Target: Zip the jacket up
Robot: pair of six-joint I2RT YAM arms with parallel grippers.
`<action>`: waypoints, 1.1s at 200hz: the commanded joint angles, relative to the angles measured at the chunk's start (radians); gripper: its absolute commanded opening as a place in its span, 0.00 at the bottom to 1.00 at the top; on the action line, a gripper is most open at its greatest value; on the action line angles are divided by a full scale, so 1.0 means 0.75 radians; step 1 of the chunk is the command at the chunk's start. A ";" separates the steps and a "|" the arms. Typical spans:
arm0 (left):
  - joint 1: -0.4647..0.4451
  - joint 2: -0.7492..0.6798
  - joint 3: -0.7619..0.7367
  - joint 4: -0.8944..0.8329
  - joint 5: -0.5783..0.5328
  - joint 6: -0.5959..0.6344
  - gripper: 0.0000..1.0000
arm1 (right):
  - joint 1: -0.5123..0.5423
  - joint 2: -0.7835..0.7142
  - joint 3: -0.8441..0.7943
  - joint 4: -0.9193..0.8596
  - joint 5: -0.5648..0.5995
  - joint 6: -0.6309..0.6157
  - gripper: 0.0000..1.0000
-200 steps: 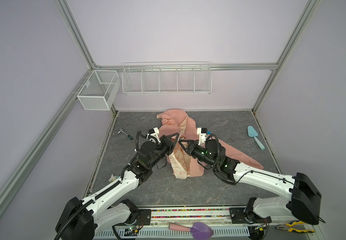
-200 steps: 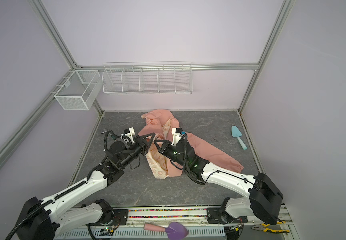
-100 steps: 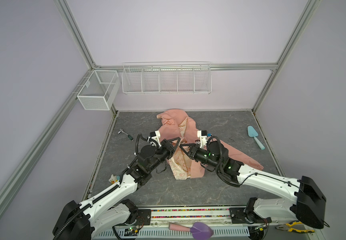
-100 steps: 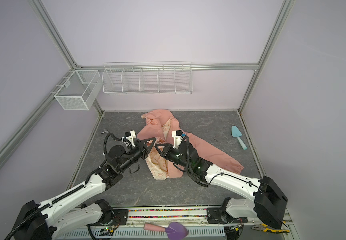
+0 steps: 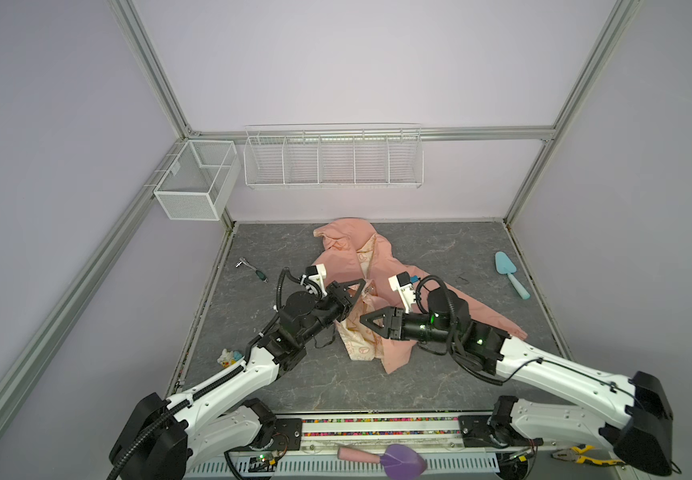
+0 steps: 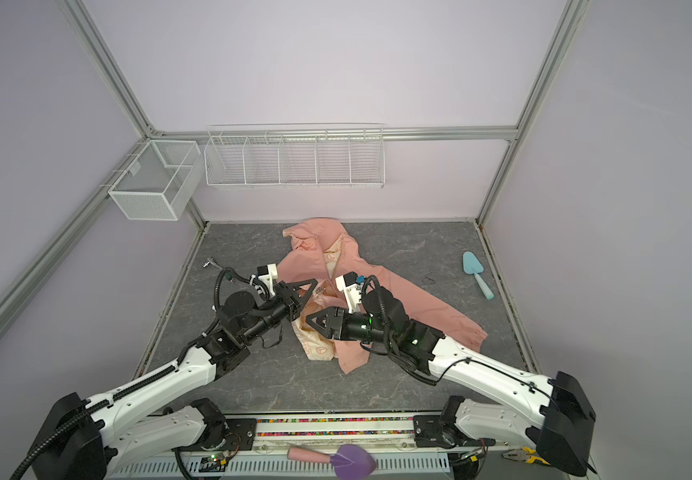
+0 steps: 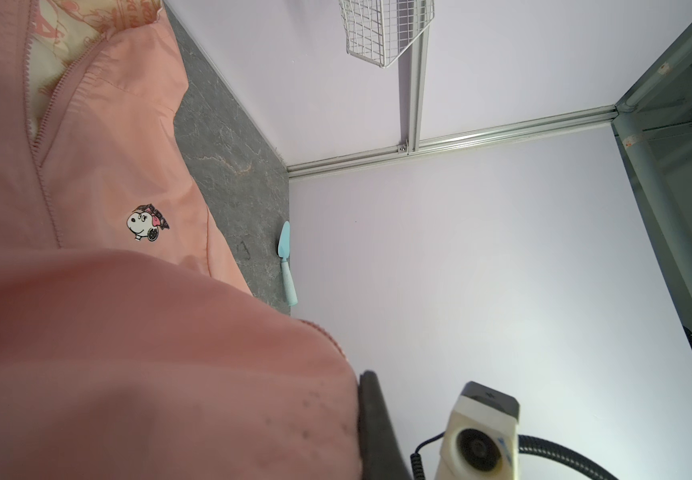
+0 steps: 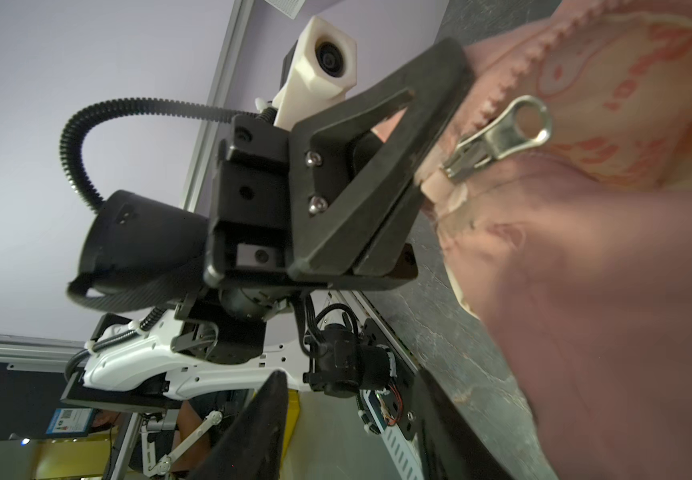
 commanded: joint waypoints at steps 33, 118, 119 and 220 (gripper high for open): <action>0.021 -0.060 -0.006 -0.069 0.057 0.001 0.00 | -0.227 -0.122 0.204 -0.567 0.061 -0.405 0.61; 0.039 -0.041 0.013 -0.045 0.185 -0.046 0.00 | -0.250 0.199 0.331 -0.367 -0.157 -0.493 0.60; 0.039 -0.040 0.014 -0.043 0.186 -0.047 0.00 | -0.250 0.199 0.332 -0.364 -0.160 -0.493 0.60; 0.040 -0.027 0.012 -0.012 0.231 -0.073 0.00 | -0.282 0.327 0.338 -0.194 -0.225 -0.419 0.50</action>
